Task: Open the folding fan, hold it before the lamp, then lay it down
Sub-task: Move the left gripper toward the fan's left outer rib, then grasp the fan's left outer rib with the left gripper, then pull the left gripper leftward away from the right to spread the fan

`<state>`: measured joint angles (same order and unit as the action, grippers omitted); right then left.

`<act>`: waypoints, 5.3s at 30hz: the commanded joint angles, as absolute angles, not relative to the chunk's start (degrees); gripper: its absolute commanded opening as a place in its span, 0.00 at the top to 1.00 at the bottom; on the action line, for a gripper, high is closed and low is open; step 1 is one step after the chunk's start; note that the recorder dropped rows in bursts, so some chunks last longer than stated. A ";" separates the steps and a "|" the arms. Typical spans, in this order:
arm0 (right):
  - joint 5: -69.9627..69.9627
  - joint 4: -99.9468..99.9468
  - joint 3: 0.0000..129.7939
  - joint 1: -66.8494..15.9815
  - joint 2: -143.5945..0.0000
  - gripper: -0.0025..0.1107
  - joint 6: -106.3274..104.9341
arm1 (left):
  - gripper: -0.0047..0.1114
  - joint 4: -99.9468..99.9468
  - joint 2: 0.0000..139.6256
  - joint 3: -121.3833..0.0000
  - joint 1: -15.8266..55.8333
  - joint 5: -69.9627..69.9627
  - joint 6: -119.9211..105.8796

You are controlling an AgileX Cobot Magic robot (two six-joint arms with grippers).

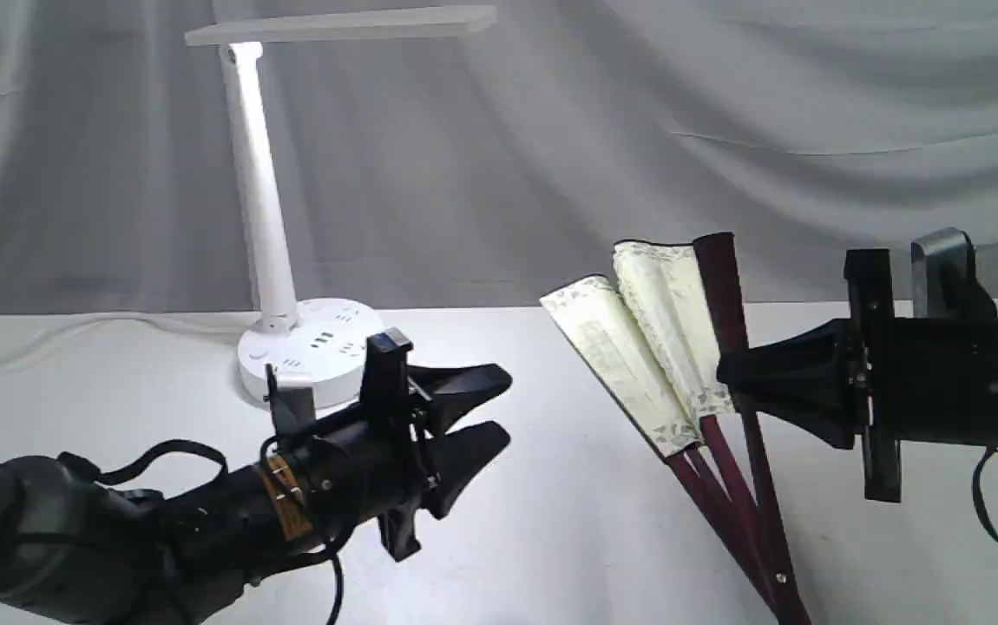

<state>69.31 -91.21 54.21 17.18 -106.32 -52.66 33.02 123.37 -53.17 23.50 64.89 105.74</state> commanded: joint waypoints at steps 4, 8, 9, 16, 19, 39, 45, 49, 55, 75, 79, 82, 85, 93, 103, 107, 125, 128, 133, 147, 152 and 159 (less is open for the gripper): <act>69.96 -92.20 53.82 17.11 -105.56 0.98 -54.17 | 0.55 32.61 127.31 -59.45 27.95 66.06 107.97; 69.96 -92.20 53.82 17.11 -105.56 0.98 -54.17 | 0.55 29.34 129.03 -63.01 30.11 65.70 107.86; 69.96 -92.20 53.82 17.11 -105.56 0.98 -54.17 | 0.55 28.72 129.65 -64.04 30.29 65.56 107.86; 69.96 -92.08 53.82 17.11 -105.56 0.98 -54.18 | 0.55 27.85 132.97 -69.59 30.69 65.56 107.98; 69.96 -92.08 53.82 17.11 -105.56 0.98 -54.18 | 0.55 26.54 133.58 -71.12 30.96 65.19 107.98; 69.96 -89.45 53.82 17.11 -105.56 0.98 -55.06 | 0.66 26.25 133.58 -71.63 30.96 62.72 110.69; 69.96 -89.94 53.82 17.11 -105.56 0.98 -55.06 | 0.86 26.33 133.58 -71.63 30.96 62.72 110.69; 69.96 -89.48 53.82 17.11 -105.56 0.98 -55.06 | 0.96 26.33 133.58 -71.63 30.96 62.72 110.69; 69.96 -89.66 53.82 17.11 -105.56 0.98 -55.06 | 0.96 26.33 133.58 -71.63 30.96 65.15 110.92; 69.96 -95.43 54.73 17.11 -111.07 0.74 -56.97 | 0.96 29.40 133.58 -71.63 30.51 69.96 118.18; 69.96 -99.36 54.73 17.11 -111.68 0.74 -57.82 | 0.96 31.18 133.58 -71.63 29.59 69.96 118.18; 69.96 -99.95 54.73 17.11 -111.68 0.74 -58.09 | 0.96 32.48 133.58 -71.63 29.27 69.96 118.28; 69.96 -99.95 54.73 17.11 -111.68 0.74 -58.09 | 0.96 34.08 133.58 -71.63 29.12 68.73 118.41; 69.96 -99.95 54.73 17.11 -111.68 0.78 -58.16 | 0.96 34.92 134.18 -71.63 29.12 68.79 119.35; 69.96 -99.95 54.73 17.11 -111.68 0.98 -58.65 | 0.96 31.44 134.30 -71.63 29.01 68.68 119.36; 69.96 -99.95 54.73 17.11 -111.68 0.98 -58.65 | 0.96 27.42 134.30 -71.63 29.01 68.68 116.71; 69.96 -99.95 54.73 18.50 -111.77 0.98 -58.65 | 0.96 16.89 133.23 -71.24 29.01 69.96 113.42; 69.96 -99.95 54.73 19.70 -111.77 0.98 -58.65 | 0.96 16.76 132.26 -69.78 29.01 69.96 112.76; 69.96 -99.95 54.73 21.46 -111.77 0.98 -58.65 | 0.96 12.94 130.10 -65.48 29.01 69.96 110.61; 69.96 -99.95 54.73 25.78 -111.77 0.98 -58.55 | 0.96 10.84 124.25 -61.28 29.01 69.96 105.51; 69.96 -99.95 54.73 28.32 -111.77 0.98 -58.14 | 0.96 8.56 121.86 -61.28 29.01 69.96 103.14; 69.96 -99.95 54.73 31.30 -111.77 0.98 -58.07 | 0.96 8.10 118.57 -61.28 29.01 63.20 99.43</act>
<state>72.01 -101.59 55.10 30.06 -111.79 -55.62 11.70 120.47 -61.02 29.36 61.23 98.08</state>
